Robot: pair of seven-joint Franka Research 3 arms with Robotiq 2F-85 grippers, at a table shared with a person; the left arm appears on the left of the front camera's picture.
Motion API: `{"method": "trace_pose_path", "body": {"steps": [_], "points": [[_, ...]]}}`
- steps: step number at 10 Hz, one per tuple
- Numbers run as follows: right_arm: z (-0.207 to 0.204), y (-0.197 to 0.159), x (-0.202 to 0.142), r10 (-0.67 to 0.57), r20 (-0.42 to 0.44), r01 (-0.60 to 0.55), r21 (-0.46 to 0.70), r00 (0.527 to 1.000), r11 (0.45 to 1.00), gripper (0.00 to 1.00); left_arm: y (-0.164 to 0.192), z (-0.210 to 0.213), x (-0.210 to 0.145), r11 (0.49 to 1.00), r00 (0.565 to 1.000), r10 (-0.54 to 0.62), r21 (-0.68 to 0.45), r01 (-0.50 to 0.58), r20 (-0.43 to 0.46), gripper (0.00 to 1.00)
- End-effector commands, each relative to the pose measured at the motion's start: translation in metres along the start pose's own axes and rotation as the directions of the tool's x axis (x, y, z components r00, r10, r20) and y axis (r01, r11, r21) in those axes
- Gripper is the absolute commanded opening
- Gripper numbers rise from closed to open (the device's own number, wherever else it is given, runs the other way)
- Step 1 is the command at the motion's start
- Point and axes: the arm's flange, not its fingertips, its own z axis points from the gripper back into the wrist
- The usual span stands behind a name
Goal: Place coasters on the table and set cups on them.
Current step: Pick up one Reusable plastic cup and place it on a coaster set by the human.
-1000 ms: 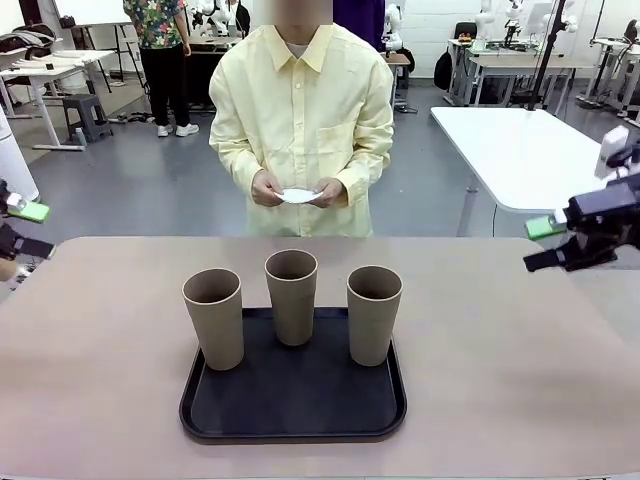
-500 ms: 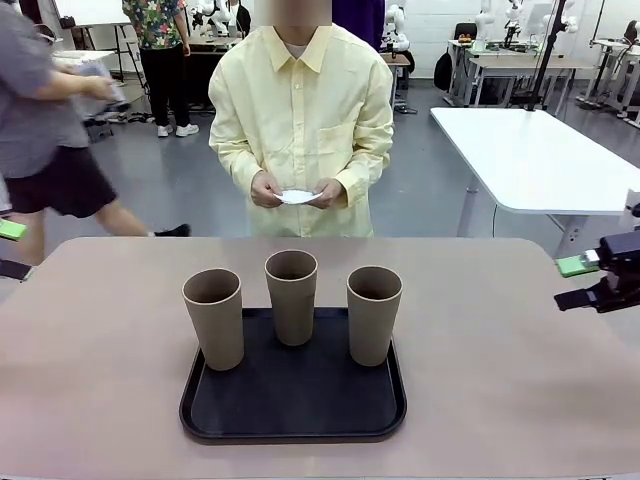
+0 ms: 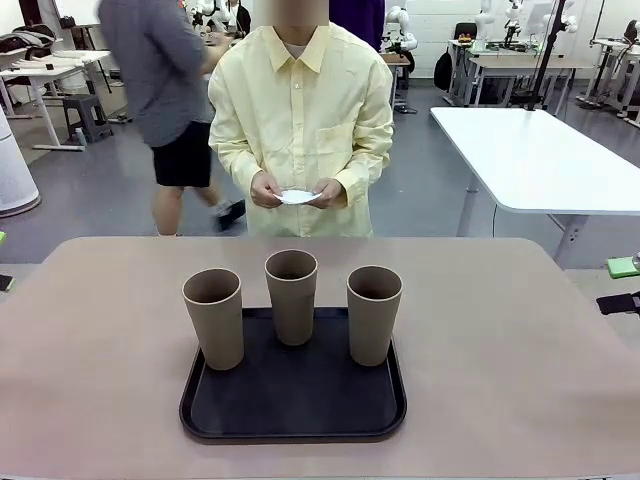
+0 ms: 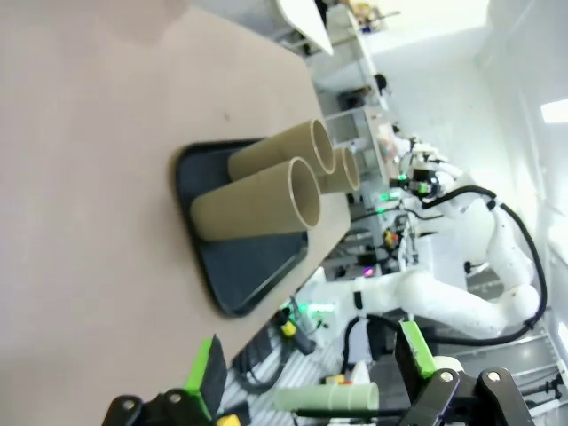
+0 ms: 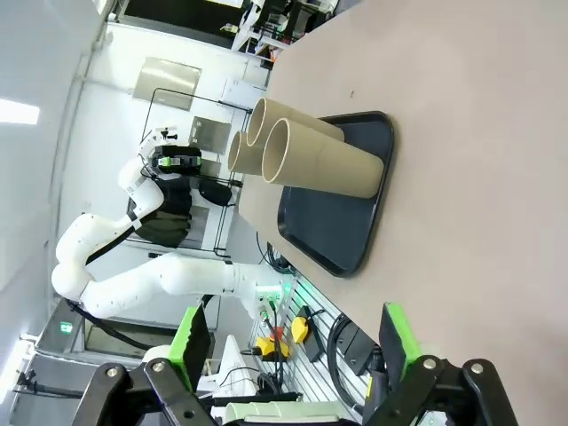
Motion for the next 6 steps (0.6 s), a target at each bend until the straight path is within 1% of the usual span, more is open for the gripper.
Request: {"method": "trace_pose_path", "body": {"steps": [1, 2, 6], "points": [[-0.038, 0.015, -0.051, 0.075, -0.024, -0.075, -0.001, 0.997, 0.997, 1.0, -0.015, -0.005, -0.005, 1.0, 0.999, 0.025, 0.008, -0.025, 0.045, 1.0], [0.0, 0.0, 0.0, 0.0, 0.0, 0.0, 0.0, 1.0, 1.0, 1.0, 0.0, 0.0, 0.0, 1.0, 1.0, 0.0, 0.0, 0.0, 0.0, 1.0], [0.0, 0.0, 0.0, 0.0, 0.0, 0.0, 0.0, 1.0, 1.0, 1.0, 0.0, 0.0, 0.0, 1.0, 1.0, 0.0, 0.0, 0.0, 0.0, 1.0]]}}
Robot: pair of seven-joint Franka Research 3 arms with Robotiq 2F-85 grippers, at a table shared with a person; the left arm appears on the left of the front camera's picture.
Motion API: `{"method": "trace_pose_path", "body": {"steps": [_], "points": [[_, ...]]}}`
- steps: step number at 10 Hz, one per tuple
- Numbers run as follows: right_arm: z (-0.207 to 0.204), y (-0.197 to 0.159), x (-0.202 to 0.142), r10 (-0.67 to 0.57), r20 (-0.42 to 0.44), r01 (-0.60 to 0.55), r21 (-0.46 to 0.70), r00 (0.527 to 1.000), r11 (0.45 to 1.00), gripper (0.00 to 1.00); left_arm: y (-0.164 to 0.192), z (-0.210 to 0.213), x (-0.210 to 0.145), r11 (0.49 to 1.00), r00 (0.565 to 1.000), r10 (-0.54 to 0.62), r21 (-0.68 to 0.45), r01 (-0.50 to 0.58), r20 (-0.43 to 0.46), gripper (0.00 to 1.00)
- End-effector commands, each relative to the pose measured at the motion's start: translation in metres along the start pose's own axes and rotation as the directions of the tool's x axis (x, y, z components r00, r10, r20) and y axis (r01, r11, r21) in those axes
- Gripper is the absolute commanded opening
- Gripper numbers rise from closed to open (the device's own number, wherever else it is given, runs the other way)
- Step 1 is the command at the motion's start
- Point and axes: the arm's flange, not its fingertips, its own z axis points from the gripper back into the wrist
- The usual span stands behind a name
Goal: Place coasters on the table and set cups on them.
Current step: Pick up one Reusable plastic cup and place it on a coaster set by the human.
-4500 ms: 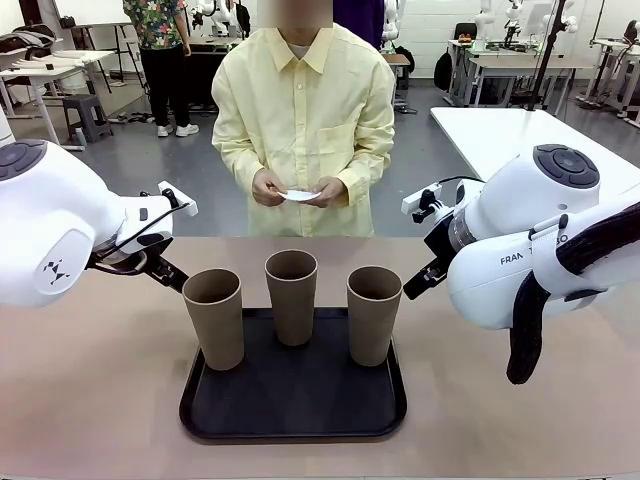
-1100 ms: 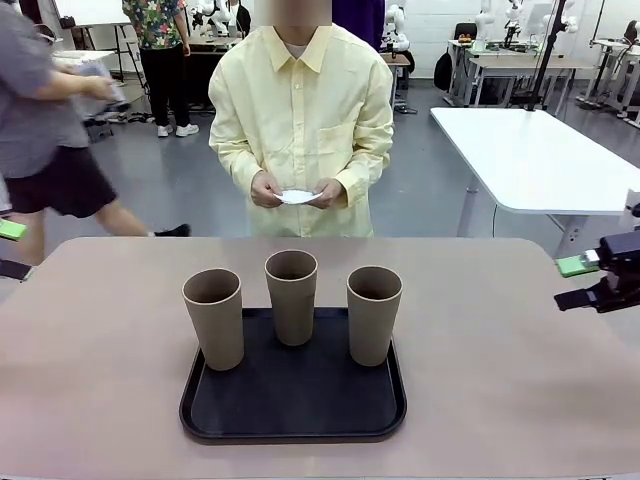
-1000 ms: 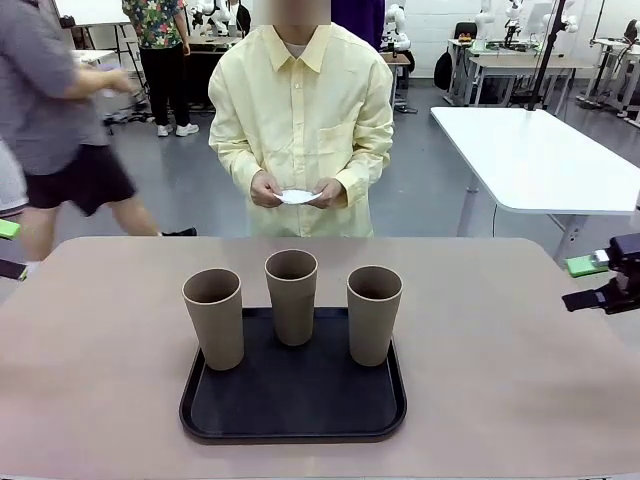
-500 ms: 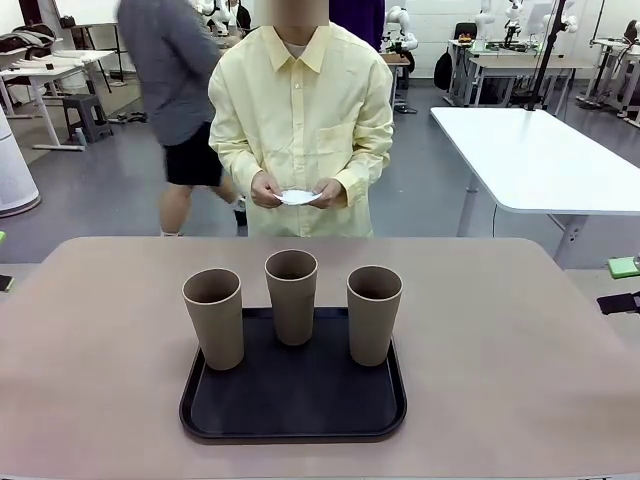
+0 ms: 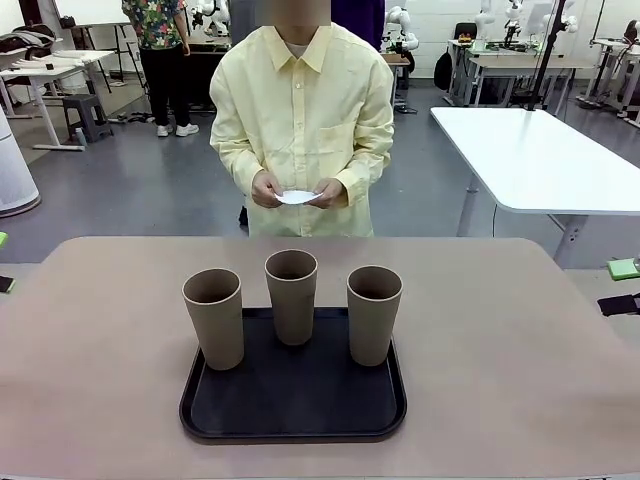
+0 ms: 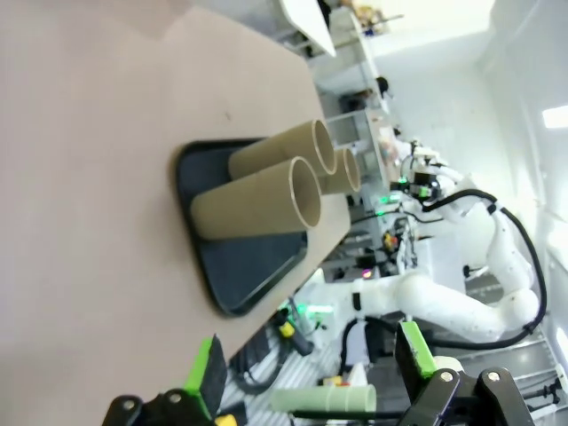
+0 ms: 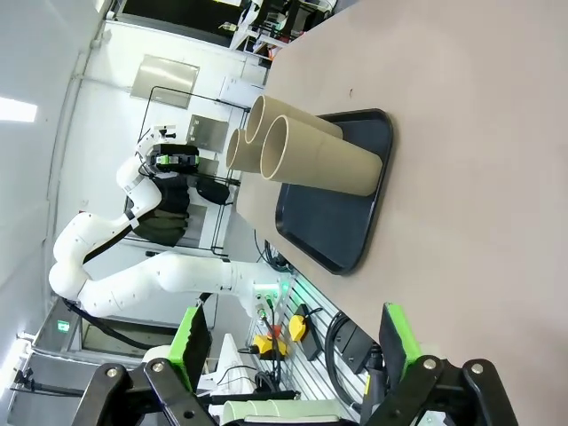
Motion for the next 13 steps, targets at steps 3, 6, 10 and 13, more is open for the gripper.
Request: {"method": "trace_pose_path", "body": {"steps": [3, 6, 10, 13], "points": [[-0.0004, -0.0001, 0.0013, -0.004, 0.004, 0.004, 0.007, 1.0, 1.0, 1.0, 0.0001, 0.0022, 0.0013, 1.0, 1.0, -0.014, -0.003, 0.014, -0.001, 1.0], [-0.0004, -0.0001, 0.0013, -0.004, 0.004, 0.004, 0.007, 1.0, 1.0, 1.0, 0.0001, 0.0022, 0.0013, 1.0, 1.0, -0.014, -0.003, 0.014, -0.001, 1.0], [-0.0004, -0.0001, 0.0013, -0.004, 0.004, 0.004, 0.007, 1.0, 1.0, 1.0, 0.0001, 0.0022, 0.0013, 1.0, 1.0, -0.014, -0.003, 0.014, -0.001, 1.0], [-0.0004, -0.0001, 0.0013, -0.004, 0.004, 0.004, 0.007, 1.0, 1.0, 1.0, 0.0001, 0.0022, 0.0013, 1.0, 1.0, -0.014, -0.003, 0.014, -0.001, 1.0]]}}
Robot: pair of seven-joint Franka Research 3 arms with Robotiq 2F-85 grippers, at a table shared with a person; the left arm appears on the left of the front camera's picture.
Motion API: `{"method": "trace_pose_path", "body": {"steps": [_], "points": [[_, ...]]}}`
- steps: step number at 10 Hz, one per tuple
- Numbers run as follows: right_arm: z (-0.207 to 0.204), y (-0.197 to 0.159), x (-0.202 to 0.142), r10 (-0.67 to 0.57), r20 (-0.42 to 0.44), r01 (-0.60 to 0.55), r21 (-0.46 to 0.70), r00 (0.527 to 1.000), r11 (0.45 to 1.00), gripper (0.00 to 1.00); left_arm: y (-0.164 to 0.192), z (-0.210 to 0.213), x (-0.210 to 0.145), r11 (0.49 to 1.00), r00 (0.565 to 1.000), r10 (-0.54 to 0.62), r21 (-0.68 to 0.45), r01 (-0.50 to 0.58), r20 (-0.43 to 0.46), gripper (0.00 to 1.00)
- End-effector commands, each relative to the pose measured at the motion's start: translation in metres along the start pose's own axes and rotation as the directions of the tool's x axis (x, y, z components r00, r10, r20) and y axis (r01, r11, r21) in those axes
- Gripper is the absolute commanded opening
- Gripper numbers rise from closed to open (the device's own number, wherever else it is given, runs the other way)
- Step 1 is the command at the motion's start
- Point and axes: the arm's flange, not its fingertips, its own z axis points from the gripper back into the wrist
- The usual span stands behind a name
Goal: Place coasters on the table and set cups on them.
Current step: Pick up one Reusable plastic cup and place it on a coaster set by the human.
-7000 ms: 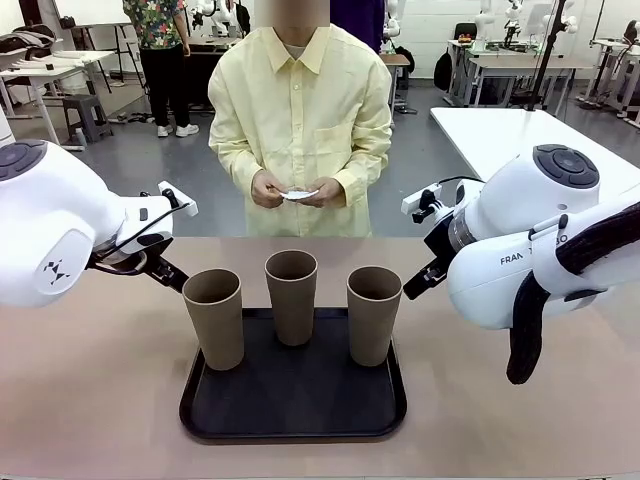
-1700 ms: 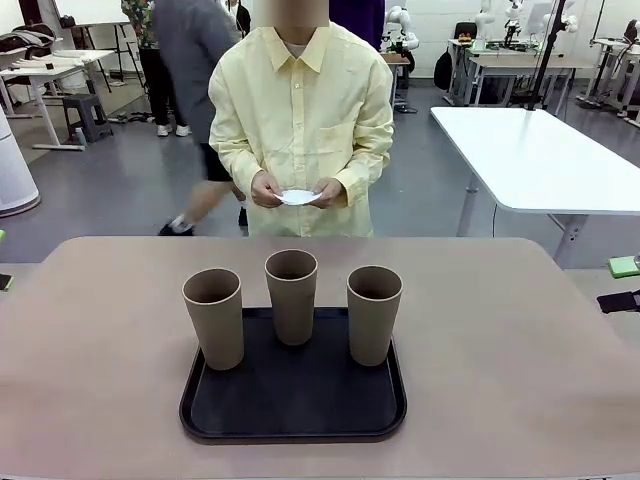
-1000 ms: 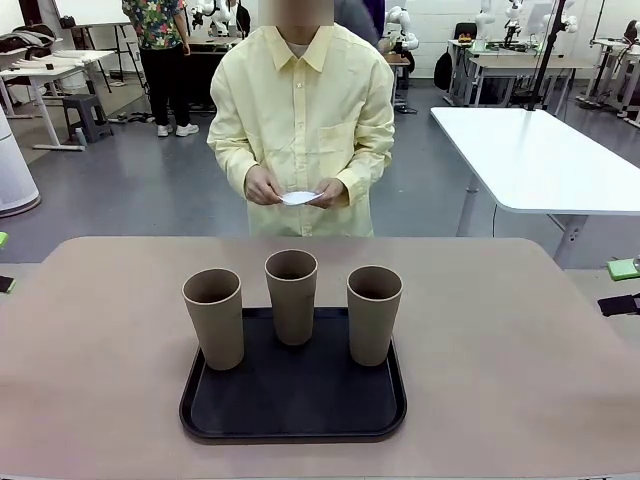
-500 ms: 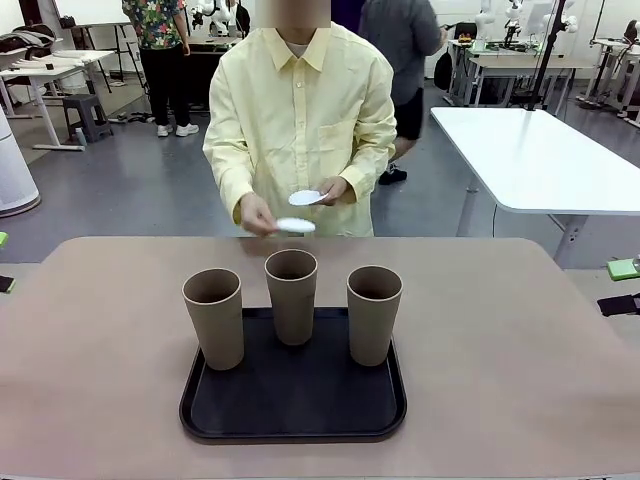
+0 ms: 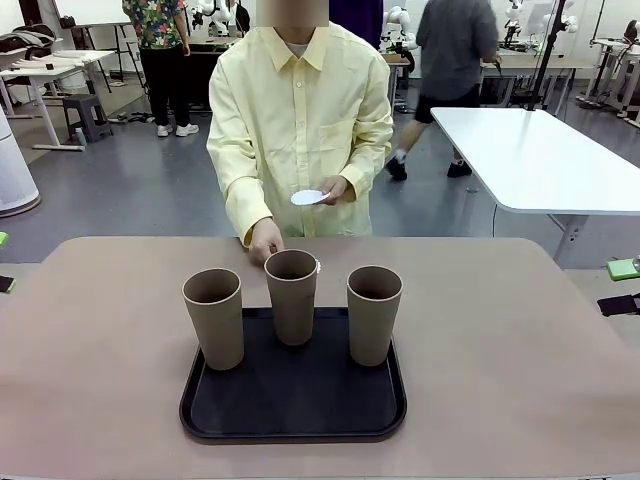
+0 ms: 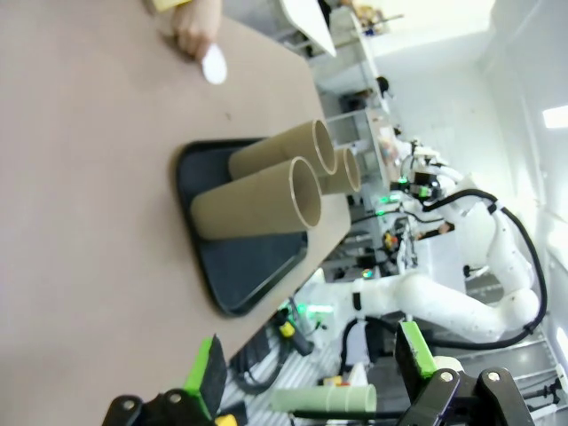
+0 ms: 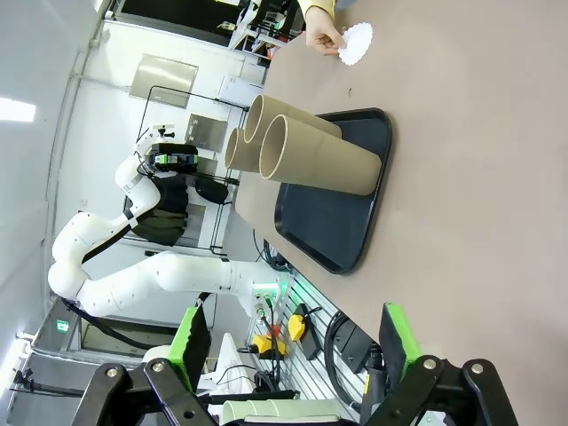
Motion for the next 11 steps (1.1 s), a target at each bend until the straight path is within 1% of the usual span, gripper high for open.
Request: {"method": "trace_pose_path", "body": {"steps": [1, 11], "points": [[0.0001, -0.0003, 0.0011, -0.004, 0.006, 0.004, 0.009, 1.0, 1.0, 1.0, 0.0003, 0.0021, 0.0009, 1.0, 1.0, -0.013, -0.004, 0.013, 0.0, 1.0], [0.0001, -0.0003, 0.0011, -0.004, 0.006, 0.004, 0.009, 1.0, 1.0, 1.0, 0.0003, 0.0021, 0.0009, 1.0, 1.0, -0.013, -0.004, 0.013, 0.0, 1.0]]}}
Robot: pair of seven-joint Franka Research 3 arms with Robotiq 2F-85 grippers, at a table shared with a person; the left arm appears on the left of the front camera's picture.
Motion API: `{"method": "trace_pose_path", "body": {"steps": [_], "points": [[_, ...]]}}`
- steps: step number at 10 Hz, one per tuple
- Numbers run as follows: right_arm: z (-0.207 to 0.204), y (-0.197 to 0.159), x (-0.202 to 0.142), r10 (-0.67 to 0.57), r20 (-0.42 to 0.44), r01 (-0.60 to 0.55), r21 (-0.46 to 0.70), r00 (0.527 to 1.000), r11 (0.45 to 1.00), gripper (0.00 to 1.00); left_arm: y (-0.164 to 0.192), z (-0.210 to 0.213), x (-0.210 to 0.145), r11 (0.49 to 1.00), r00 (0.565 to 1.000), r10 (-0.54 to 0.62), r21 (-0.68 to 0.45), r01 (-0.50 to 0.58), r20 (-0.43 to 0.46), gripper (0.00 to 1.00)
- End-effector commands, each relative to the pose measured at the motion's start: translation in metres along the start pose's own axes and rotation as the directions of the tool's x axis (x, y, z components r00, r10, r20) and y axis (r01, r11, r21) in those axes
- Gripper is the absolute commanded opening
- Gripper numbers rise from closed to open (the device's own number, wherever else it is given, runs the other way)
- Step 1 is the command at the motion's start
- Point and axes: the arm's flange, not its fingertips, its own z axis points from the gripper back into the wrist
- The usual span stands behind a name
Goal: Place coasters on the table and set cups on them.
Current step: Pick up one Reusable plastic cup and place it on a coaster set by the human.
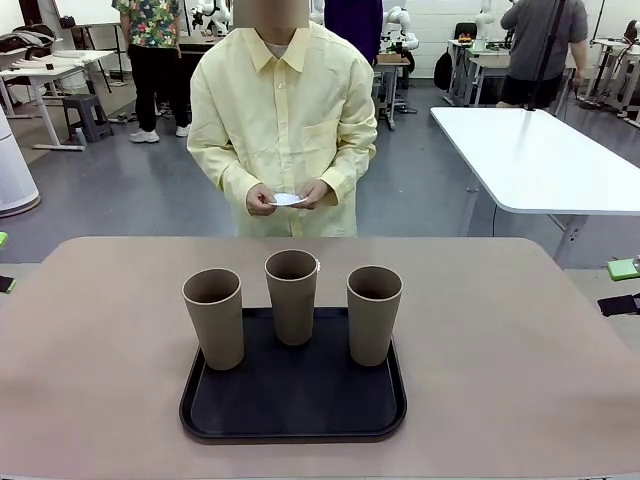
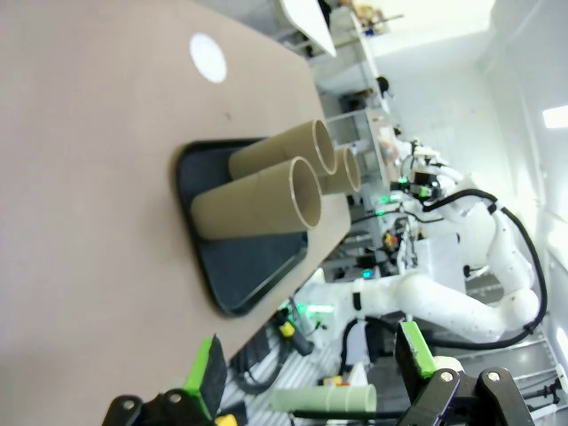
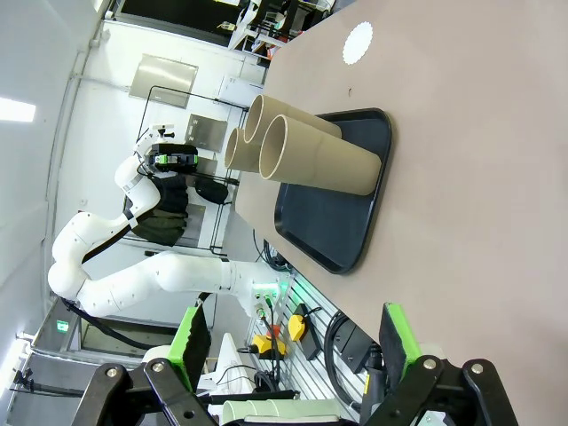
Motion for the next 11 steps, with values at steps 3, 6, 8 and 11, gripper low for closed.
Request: {"method": "trace_pose_path", "body": {"steps": [3, 6, 8, 11], "points": [[0.0, 0.0, 0.001, -0.004, 0.006, 0.004, 0.01, 1.0, 1.0, 1.0, 0.0, 0.002, 0.001, 1.0, 1.0, -0.013, -0.004, 0.013, 0.0, 1.0], [0.0, 0.0, 0.0, 0.0, 0.0, 0.0, 0.0, 1.0, 1.0, 1.0, 0.0, 0.002, 0.001, 1.0, 1.0, -0.013, -0.004, 0.013, 0.0, 1.0], [-0.006, 0.035, 0.023, 0.438, -0.119, -0.451, -0.126, 0.891, 0.884, 1.0, 0.0, 0.002, 0.001, 1.0, 1.0, -0.013, -0.004, 0.013, 0.0, 1.0], [-0.039, 0.08, 0.059, 0.749, -0.201, -0.775, -0.178, 0.631, 0.606, 1.0, 0.0, 0.002, 0.001, 1.0, 1.0, -0.013, -0.004, 0.013, 0.0, 1.0]]}}
